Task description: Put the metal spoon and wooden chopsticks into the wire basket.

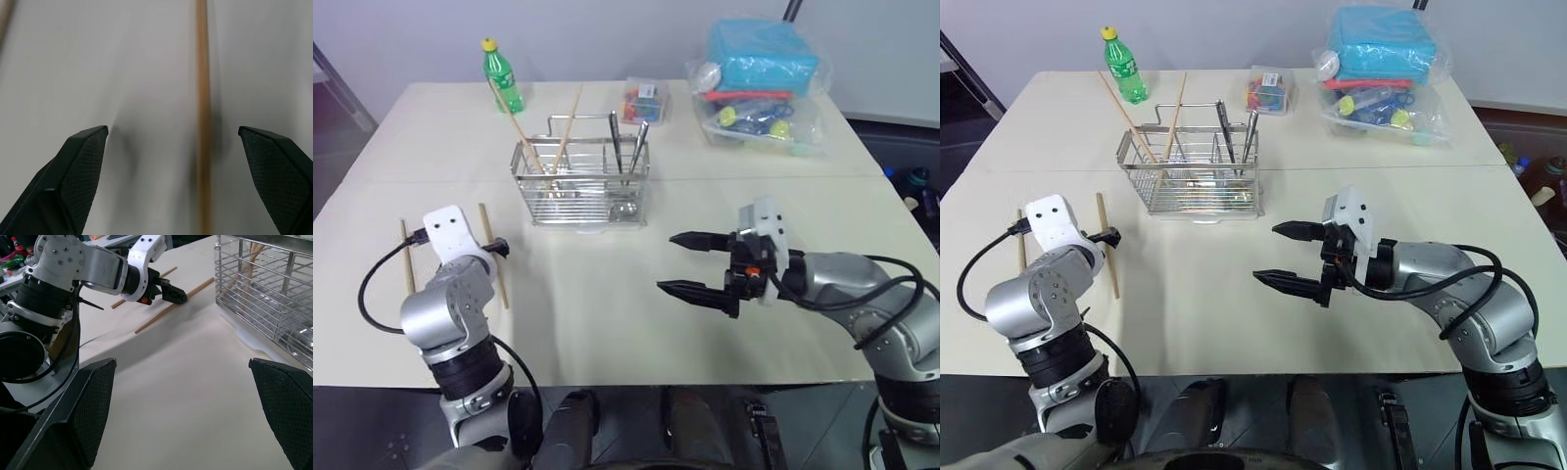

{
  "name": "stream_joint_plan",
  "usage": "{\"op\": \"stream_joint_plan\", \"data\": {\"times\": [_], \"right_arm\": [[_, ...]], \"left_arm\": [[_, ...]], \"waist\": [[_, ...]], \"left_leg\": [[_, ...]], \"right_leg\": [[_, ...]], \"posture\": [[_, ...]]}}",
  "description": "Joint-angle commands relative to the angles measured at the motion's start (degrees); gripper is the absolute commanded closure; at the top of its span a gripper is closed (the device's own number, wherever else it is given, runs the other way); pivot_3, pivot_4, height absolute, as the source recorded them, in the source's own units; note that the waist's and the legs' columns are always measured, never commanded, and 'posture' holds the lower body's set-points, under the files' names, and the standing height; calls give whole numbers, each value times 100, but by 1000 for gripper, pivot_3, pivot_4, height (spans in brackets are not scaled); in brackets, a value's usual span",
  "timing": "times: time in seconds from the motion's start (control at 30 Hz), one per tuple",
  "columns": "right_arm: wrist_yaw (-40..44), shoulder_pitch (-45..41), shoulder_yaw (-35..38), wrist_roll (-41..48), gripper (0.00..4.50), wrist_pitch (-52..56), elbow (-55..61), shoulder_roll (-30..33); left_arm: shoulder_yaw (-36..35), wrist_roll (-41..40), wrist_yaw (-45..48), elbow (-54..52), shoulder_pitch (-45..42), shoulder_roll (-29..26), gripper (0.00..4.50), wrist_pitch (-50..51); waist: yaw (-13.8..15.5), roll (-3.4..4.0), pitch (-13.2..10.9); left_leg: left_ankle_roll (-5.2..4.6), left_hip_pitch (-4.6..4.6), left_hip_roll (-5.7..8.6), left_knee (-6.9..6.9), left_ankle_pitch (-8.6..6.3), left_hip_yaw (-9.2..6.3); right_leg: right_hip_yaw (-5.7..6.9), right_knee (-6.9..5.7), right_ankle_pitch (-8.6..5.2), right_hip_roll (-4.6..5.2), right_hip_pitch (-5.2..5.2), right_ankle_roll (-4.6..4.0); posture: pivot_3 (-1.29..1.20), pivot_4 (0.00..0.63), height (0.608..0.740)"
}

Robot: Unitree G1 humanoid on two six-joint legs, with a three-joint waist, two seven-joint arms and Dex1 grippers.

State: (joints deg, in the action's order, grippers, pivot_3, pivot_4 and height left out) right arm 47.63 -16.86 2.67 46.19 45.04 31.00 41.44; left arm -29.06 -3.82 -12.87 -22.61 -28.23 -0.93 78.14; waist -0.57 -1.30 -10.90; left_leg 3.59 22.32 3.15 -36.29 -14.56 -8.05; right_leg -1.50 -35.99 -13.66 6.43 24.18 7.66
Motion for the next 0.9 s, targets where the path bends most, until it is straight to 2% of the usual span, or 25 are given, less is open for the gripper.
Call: {"op": "stream_joint_plan", "data": {"times": [0.03,0.27,0.4,0.5,0.73,0.9], "right_arm": [[-2,10,107,7,58,-156,203,11],[-42,35,105,-18,58,-204,211,-10],[-79,34,100,-13,58,-221,216,-18],[-100,11,107,-4,0,-217,201,-17],[-167,-37,111,10,0,-201,167,-37],[-180,-54,119,18,0,-185,139,-17]], "left_arm": [[-185,43,-68,-23,-190,11,0,-15],[-20,193,-81,69,-180,-142,0,47],[-219,128,-65,132,-241,-26,0,43],[-260,134,-53,92,-241,-30,857,68],[-357,135,-23,61,-273,-73,4383,57],[-437,152,-27,37,-263,-117,4468,59]], "waist": [[-1,-1,0],[-4,-2,0],[-2,-2,0],[-3,-2,0],[8,-4,2],[6,-4,2]], "left_leg": [[0,0,0,0,0,0],[0,-1,0,-1,0,0],[0,-1,0,-1,0,0],[0,-1,0,-1,0,0],[1,0,2,-3,0,0],[1,-1,2,-4,0,0]], "right_leg": [[0,0,0,0,0,0],[0,-2,0,0,0,0],[0,-2,0,0,0,0],[0,-2,0,0,0,0],[0,-2,0,1,-1,1],[0,-3,1,1,-1,1]], "posture": [[0,150,740],[0,150,740],[0,150,740],[0,150,740],[0,150,740],[0,150,740]]}}
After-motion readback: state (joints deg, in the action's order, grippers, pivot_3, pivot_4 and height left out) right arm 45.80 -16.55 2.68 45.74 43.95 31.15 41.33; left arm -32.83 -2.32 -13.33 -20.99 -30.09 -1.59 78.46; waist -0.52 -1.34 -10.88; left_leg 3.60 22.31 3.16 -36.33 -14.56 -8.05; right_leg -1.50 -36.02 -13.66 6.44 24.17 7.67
